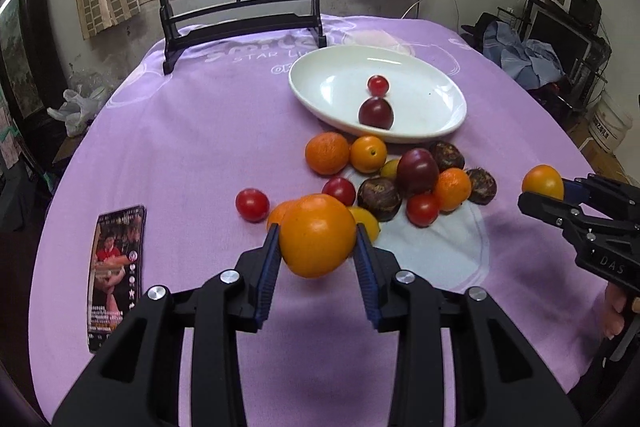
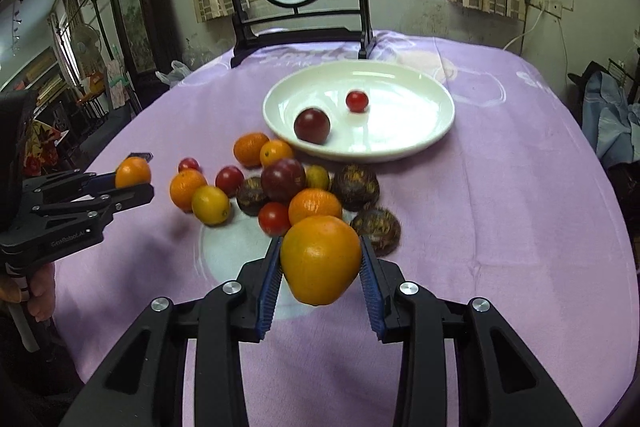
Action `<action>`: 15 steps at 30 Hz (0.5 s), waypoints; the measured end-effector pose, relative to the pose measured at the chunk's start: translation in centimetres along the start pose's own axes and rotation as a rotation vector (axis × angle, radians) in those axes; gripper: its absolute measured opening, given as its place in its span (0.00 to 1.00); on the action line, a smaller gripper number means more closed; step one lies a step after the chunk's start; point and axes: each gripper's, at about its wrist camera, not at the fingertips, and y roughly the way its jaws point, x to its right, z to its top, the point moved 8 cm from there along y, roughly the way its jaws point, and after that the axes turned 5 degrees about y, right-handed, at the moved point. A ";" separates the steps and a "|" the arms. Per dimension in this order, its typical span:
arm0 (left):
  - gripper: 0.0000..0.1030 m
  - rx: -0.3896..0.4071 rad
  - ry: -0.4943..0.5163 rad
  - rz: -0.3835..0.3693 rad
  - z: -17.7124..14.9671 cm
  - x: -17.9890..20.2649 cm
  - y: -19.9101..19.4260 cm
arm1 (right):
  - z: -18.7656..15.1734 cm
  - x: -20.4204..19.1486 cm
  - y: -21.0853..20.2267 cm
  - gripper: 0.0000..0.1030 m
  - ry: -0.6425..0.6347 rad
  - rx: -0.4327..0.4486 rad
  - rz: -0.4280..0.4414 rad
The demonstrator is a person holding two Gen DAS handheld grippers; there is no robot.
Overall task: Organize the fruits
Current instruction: 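Carry both tomatoes onto the white plate and open both tools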
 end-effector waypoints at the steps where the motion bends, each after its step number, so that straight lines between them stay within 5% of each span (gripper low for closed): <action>1: 0.34 0.004 0.004 -0.005 0.8 0.2 0.1 | 0.5 0.0 0.0 0.36 -0.002 0.008 0.000; 15: 0.34 -0.023 -0.008 -0.002 12.2 1.3 8.5 | 8.5 2.8 5.6 0.36 -0.013 0.031 -0.058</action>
